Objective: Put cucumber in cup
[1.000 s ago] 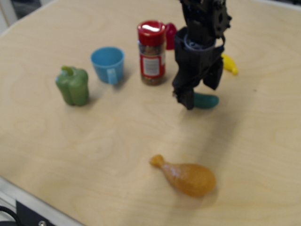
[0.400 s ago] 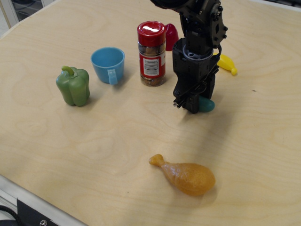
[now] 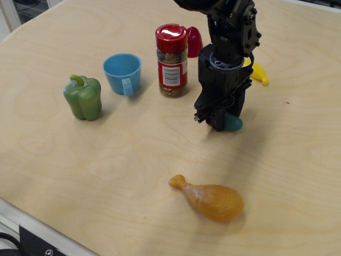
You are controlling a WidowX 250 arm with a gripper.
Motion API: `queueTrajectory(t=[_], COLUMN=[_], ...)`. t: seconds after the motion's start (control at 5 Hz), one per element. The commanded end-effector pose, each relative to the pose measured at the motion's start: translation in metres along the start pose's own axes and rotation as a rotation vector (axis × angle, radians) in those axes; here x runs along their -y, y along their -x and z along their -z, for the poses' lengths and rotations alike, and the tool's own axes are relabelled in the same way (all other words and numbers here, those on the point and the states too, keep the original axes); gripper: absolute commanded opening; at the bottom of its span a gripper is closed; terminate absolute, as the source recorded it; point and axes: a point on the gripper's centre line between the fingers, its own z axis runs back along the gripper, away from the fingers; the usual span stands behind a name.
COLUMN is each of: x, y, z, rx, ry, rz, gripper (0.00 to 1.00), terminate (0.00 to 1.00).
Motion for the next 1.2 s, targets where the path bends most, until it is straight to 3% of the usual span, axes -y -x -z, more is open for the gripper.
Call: queueTrajectory(t=[0.0,0.2,0.4,1.0], x=[-0.028,-0.06,-0.083,-0.079], y=[-0.018,-0.03,-0.048,-0.112], z=[-0.07,-0.082,-0.091,-0.088], rx=[0.015,0.0,0.021,0.026], ry=[0.027,-0.01,0.014,0.079], rz=[-0.023,-0.023,-0.072,-0.176], gripper=[0.0,0.0,0.0,0.0], terminate=[0.0,0.0,0.0,0.0])
